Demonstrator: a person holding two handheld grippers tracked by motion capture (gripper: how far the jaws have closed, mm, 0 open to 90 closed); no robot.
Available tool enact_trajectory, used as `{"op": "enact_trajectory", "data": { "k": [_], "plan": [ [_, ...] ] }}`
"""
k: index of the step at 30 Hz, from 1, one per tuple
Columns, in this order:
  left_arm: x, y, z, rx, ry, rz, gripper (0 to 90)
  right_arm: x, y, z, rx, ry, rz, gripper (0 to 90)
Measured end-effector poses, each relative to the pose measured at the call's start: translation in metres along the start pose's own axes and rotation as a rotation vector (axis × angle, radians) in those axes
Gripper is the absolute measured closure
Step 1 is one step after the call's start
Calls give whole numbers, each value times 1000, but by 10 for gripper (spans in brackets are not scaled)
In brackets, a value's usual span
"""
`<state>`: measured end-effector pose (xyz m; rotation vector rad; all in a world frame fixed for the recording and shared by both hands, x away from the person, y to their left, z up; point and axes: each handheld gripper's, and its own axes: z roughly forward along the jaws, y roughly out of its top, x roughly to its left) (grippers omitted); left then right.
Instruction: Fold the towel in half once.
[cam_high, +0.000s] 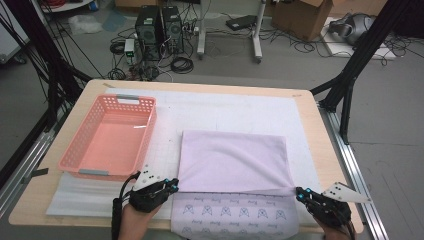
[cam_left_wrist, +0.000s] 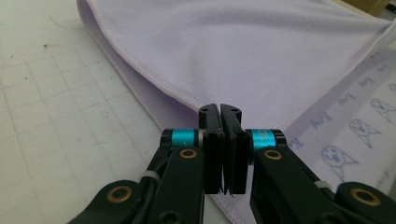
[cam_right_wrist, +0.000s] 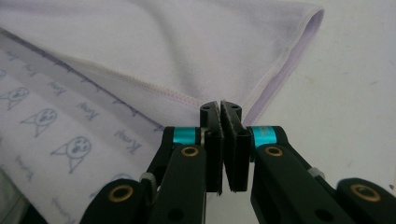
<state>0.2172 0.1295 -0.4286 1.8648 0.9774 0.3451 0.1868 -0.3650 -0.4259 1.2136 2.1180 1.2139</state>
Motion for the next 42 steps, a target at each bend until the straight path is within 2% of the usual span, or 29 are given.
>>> {"op": "enact_trajectory", "data": {
  "k": [5, 14, 18, 19, 20, 21, 24, 26, 28, 34, 38, 40, 41, 42],
  "plan": [
    [-4, -7, -14, -3, -14, -4, 874, 9, -4, -9, 5, 17, -18, 876],
    [-15, -21, -31, 27, -49, 21, 874, 24, -16, -29, 18, 34, -33, 876],
    [-18, -22, -35, 14, -48, 39, 864, 32, -20, -39, 23, 38, -48, 855],
    [-18, -20, -34, 0, -46, 41, 821, 32, -20, -39, 21, 32, -55, 810],
    [-17, -18, -32, -10, -46, 23, 706, 33, -20, -40, 18, 21, -47, 740],
    [-14, -15, -29, -22, -46, 8, 629, 32, -20, -40, 3, 17, -33, 701],
    [-8, -9, -20, -49, -51, -8, 531, 24, -12, -40, -55, -8, 12, 664],
    [-4, -5, -12, -65, -52, -5, 495, 19, -6, -33, -65, -32, 22, 666],
    [0, -2, -2, -75, -51, -4, 478, 13, 0, -18, -56, -55, 27, 667],
    [11, 9, 14, -111, -44, -32, 454, -17, 24, 44, 1, -125, 65, 664],
    [15, 12, 20, -103, -26, -31, 445, -27, 32, 80, 56, -161, 102, 678],
    [17, 13, 21, -106, -22, -36, 445, -30, 34, 94, 96, -168, 96, 750],
    [18, 13, 22, -104, -21, -36, 443, -31, 35, 97, 107, -165, 95, 821],
    [18, 13, 22, -102, -16, -35, 440, -31, 37, 99, 109, -163, 82, 855]
  ]
}}
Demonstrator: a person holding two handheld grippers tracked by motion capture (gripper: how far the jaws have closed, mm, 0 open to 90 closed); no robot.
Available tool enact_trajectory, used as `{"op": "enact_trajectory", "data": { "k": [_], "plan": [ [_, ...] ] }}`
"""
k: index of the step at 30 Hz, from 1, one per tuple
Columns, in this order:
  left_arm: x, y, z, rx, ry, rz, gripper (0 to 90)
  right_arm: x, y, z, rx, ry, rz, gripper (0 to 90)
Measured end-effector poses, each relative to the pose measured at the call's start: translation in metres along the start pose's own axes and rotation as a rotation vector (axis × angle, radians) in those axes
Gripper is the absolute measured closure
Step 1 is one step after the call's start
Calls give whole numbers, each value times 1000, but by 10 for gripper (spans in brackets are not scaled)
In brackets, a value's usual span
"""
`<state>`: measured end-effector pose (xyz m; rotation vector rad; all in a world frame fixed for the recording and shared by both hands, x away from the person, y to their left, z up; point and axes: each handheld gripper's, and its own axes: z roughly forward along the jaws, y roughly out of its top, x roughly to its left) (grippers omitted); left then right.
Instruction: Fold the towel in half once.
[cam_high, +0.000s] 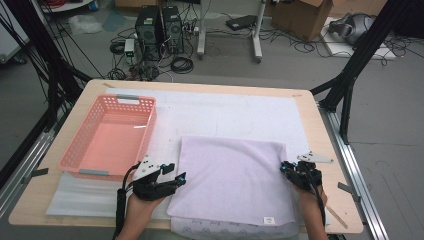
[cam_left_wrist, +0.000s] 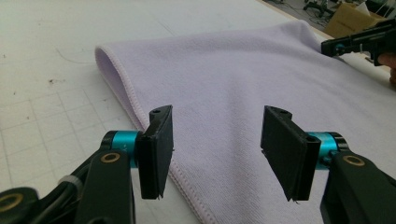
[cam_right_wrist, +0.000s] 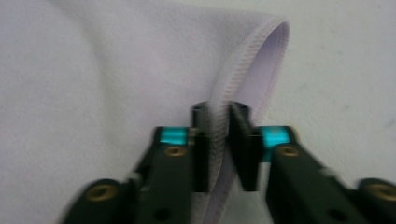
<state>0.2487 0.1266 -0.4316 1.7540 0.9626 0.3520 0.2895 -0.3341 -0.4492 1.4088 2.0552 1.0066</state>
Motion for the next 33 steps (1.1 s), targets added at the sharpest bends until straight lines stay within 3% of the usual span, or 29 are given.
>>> {"op": "enact_trajectory", "data": {
  "k": [2, 3, 5, 7, 9, 15, 18, 21, 22, 24, 29, 33],
  "plan": [
    [1, -1, 1, -1, 6, -14, 437, 1, 4, 1, 23, -51, -36, 868],
    [2, -2, 2, 3, 10, -12, 434, -1, 6, 0, 26, -81, -29, 868],
    [3, -1, 3, 4, 13, -14, 429, -8, 4, -2, 11, -98, 9, 866],
    [6, 1, 5, -1, 12, -27, 416, -10, 1, -1, -2, -78, 30, 818],
    [10, 2, 8, 10, 14, -32, 405, -11, 0, 0, -19, -43, 40, 671],
    [15, 4, 30, 53, 31, -51, 397, -23, 5, -2, -50, 2, 82, 572],
    [19, 8, 42, 76, 35, -51, 398, -23, 8, 0, -43, 16, 81, 541],
    [23, 13, 53, 105, 47, -61, 391, -20, 8, 4, -18, 25, 46, 532],
    [25, 14, 56, 107, 54, -71, 391, -20, 8, 6, -7, 28, 45, 532],
    [28, 18, 61, 128, 75, -52, 390, -19, 7, 9, 12, 32, 32, 534],
    [36, 23, 72, 139, 129, -69, 390, -15, 7, 9, 21, -6, 30, 605],
    [38, 20, 78, 168, 158, -83, 428, -10, 6, 9, 22, 41, 20, 818]
  ]
}}
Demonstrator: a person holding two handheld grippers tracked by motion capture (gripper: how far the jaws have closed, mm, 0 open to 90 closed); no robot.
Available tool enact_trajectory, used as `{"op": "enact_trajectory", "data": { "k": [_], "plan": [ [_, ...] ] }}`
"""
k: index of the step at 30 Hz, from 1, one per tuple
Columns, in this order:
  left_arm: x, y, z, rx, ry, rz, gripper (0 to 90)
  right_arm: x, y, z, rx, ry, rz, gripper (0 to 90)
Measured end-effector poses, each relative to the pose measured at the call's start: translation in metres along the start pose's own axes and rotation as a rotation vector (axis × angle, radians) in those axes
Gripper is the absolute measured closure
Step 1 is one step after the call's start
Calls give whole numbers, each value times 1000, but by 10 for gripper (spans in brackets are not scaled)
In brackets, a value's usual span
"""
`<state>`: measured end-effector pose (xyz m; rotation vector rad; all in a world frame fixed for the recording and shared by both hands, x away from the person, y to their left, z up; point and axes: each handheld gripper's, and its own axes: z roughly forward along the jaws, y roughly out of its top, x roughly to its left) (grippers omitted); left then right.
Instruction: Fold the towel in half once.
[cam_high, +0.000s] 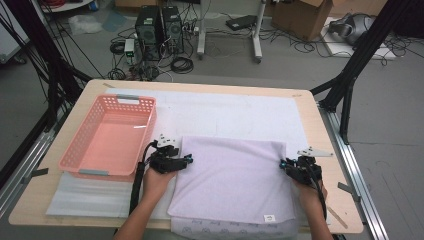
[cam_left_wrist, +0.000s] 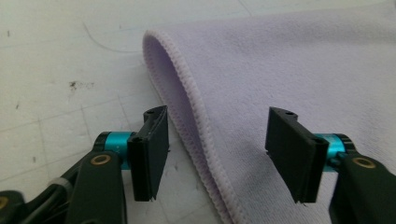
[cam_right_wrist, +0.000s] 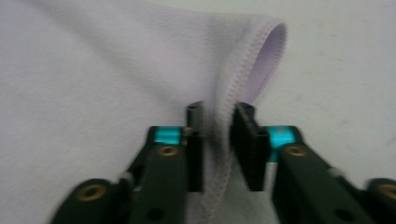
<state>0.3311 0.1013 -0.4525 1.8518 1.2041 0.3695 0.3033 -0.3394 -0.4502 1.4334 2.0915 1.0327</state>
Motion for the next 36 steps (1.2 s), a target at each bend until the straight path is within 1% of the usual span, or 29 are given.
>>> {"op": "enact_trajectory", "data": {
  "k": [1, 2, 3, 4, 5, 6, 7, 8, 9, 10, 11, 13, 14, 15, 16, 17, 19, 21, 22, 23, 24, 25, 26, 27, 30, 31, 33, 35, 36],
  "plan": [
    [-1, 0, 0, 2, 6, 10, 442, 2, 0, 0, 1, -4, -2, 833],
    [-3, -1, 0, 3, 7, 29, 484, 1, 0, 0, 4, 5, 12, 841],
    [-6, 0, 1, 10, 25, 51, 553, -2, 0, 0, 4, 21, 38, 846],
    [-8, 0, 2, 17, 47, 67, 583, -4, 0, 0, -1, 35, 55, 847],
    [-10, 0, 2, 19, 58, 78, 619, -5, -1, 0, -6, 42, 64, 848],
    [-10, 0, 2, 19, 60, 74, 647, -5, -1, 0, -5, 39, 59, 849],
    [-9, 0, 2, 17, 53, 46, 693, -4, -1, 0, -6, 34, 49, 851],
    [-7, 1, 2, 23, 32, 12, 758, -4, -1, 0, -6, 31, 42, 852],
    [-8, 1, 3, 25, 29, -10, 849, -4, -1, 0, -7, 34, 49, 853],
    [-10, 1, 3, 25, 41, -8, 851, -4, -1, 0, -10, 36, 54, 855],
    [-10, 2, 3, 25, 41, -11, 856, -5, -1, 0, -14, 34, 53, 856],
    [-7, 3, 3, 23, 26, -54, 860, -3, 0, 0, -37, 21, 62, 860],
    [-6, 4, 3, 10, 28, -69, 861, -3, 1, -1, -56, 24, 75, 861],
    [-4, 6, 2, 6, 29, -73, 861, -3, 2, -2, -71, 22, 77, 862],
    [-4, 9, 2, 14, 29, -65, 861, -3, 5, -2, -72, 21, 67, 862],
    [-5, 13, 2, 8, 33, -59, 861, -2, 8, -1, -70, 20, 62, 862],
    [-6, 25, 0, -15, 33, -41, 861, -2, 13, 0, -72, 17, 52, 862],
    [-5, 36, 1, -22, 48, -27, 861, -3, 21, 2, -81, 14, 42, 862],
    [-3, 41, 2, -30, 51, -31, 861, -4, 25, 3, -85, 9, 47, 862],
    [0, 47, 3, -35, 53, -48, 861, -6, 29, 4, -92, 5, 43, 862],
    [4, 52, 4, -49, 54, -63, 861, -8, 33, 5, -100, 3, 52, 862],
    [9, 57, 5, -55, 52, -89, 861, -10, 38, 6, -106, 7, 58, 861],
    [11, 60, 6, -55, 52, -93, 860, -12, 43, 8, -114, 7, 60, 861],
    [13, 64, 7, -59, 59, -90, 860, -13, 47, 10, -111, 5, 62, 861],
    [18, 72, 11, -79, 76, -85, 860, -14, 60, 17, -113, -8, 40, 861],
    [21, 73, 11, -87, 71, -88, 860, -14, 64, 20, -118, -13, 33, 861],
    [26, 75, 14, -97, 67, -97, 860, -14, 72, 23, -143, -24, 19, 861],
    [31, 77, 15, -117, 64, -88, 860, -15, 78, 26, -169, -27, 20, 861],
    [32, 78, 15, -140, 69, -89, 860, -16, 82, 28, -174, -29, 18, 861]
  ]
}}
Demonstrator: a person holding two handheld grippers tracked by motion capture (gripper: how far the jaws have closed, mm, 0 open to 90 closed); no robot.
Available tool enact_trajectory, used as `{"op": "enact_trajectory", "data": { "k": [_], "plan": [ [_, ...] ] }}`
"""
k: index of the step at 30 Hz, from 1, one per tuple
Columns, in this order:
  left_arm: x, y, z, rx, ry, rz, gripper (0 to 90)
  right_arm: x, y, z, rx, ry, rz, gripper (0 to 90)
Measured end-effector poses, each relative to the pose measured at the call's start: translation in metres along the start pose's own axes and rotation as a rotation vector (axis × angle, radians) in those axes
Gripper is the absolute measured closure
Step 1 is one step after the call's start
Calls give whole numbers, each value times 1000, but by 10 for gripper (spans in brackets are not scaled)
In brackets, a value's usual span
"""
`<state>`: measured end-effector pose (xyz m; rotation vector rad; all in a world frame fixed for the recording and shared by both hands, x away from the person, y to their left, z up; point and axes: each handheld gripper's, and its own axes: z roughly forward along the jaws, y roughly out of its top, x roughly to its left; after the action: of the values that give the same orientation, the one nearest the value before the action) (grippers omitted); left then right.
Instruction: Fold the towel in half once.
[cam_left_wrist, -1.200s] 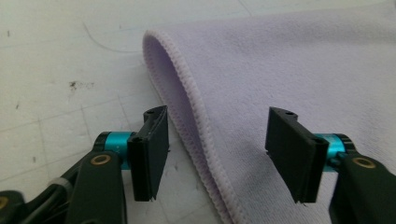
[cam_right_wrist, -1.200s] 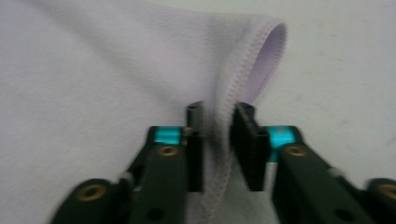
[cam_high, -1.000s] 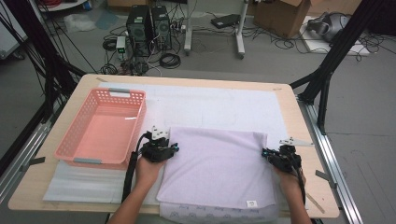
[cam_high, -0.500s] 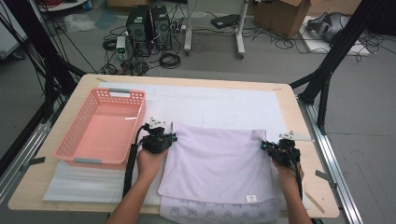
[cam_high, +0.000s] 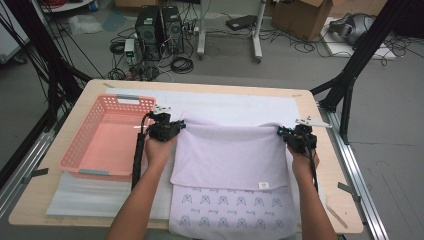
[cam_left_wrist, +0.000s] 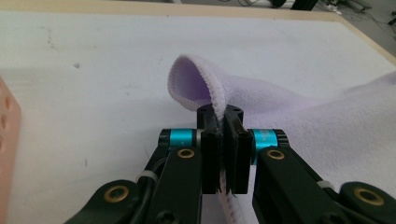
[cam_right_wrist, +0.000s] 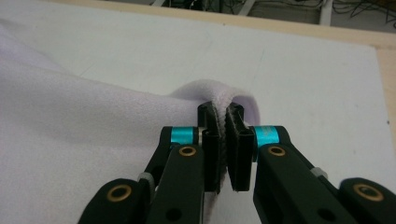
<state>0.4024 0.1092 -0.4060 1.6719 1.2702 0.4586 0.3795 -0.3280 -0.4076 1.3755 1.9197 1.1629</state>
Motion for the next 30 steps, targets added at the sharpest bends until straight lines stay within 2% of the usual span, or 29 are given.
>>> {"op": "enact_trajectory", "data": {
  "k": [2, 7, 10, 14, 16, 17, 18, 19, 21, 23, 28, 30],
  "plan": [
    [5, 1, 2, -22, -5, -19, 859, 0, 7, 6, 3, -4, 0, 861],
    [9, 11, 12, -15, 4, 5, 859, -3, 21, 19, -12, -10, 20, 860],
    [14, 17, 17, -14, 9, -4, 859, -5, 26, 27, -5, -17, 14, 860],
    [16, 20, 22, -35, 0, -5, 855, -8, 33, 34, -12, -27, 20, 859],
    [16, 17, 25, -7, -5, -12, 804, -8, 34, 38, 9, -38, 5, 854],
    [16, 15, 26, 8, -18, -24, 720, -8, 33, 40, 21, -47, -6, 835],
    [15, 14, 27, 25, -36, -27, 645, -8, 31, 42, 41, -50, 0, 789],
    [13, 12, 27, 29, -45, -22, 616, -7, 30, 43, 56, -57, 5, 714],
    [9, 8, 26, 35, -53, -4, 573, -7, 28, 42, 50, -53, 9, 657],
    [7, 6, 25, 33, -56, -6, 546, -6, 26, 39, 51, -49, 16, 616],
    [4, 5, 20, 35, -64, -6, 526, -4, 21, 30, 53, -32, 8, 601],
    [1, 4, 18, 55, -77, 8, 511, -4, 19, 25, 49, -23, 10, 596]
  ]
}}
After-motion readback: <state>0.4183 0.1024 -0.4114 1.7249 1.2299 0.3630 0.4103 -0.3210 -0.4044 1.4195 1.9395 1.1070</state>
